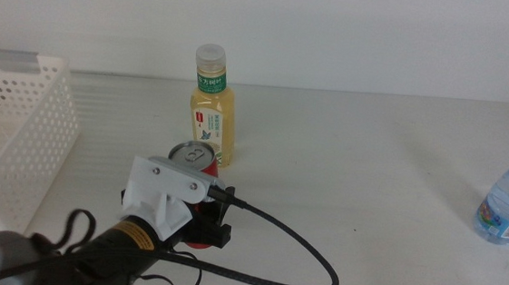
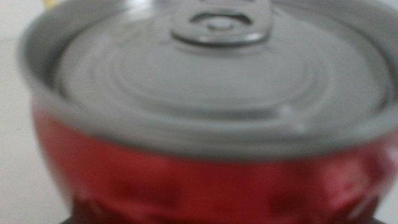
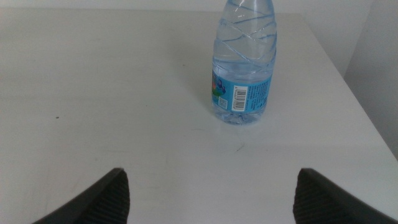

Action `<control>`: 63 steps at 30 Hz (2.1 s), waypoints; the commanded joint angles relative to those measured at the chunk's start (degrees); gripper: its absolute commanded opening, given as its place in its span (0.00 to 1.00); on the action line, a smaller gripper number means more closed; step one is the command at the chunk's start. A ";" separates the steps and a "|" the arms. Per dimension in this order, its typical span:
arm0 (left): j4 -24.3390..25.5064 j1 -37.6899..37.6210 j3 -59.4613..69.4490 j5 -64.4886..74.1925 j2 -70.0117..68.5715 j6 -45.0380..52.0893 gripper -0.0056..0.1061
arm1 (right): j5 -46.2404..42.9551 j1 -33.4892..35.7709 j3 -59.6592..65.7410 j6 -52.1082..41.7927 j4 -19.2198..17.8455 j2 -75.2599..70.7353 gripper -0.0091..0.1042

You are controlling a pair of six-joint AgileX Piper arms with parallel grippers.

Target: Use arms to grab the bottles and put them into the dustbin to the left of the table.

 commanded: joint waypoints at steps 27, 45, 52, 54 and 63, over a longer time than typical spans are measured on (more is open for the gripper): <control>0.10 2.83 -22.30 71.12 -33.69 4.87 0.01 | -4.08 -0.37 -0.12 -0.59 -0.76 -1.57 0.74; -2.15 37.36 -42.16 104.52 -32.68 14.21 0.01 | -4.08 -0.37 -0.12 -0.59 -0.76 -1.57 0.74; -7.31 48.16 -53.91 117.83 -24.54 20.89 0.01 | -4.08 -0.37 -0.12 -0.59 -0.76 -1.57 0.74; -8.82 50.31 -57.27 121.24 -21.53 22.22 0.01 | -4.08 -0.37 -0.12 -0.59 -0.76 -1.57 0.74; -8.36 55.72 -68.91 128.53 -8.73 25.44 0.01 | -4.08 -0.37 -0.12 -0.59 -0.76 -1.57 0.74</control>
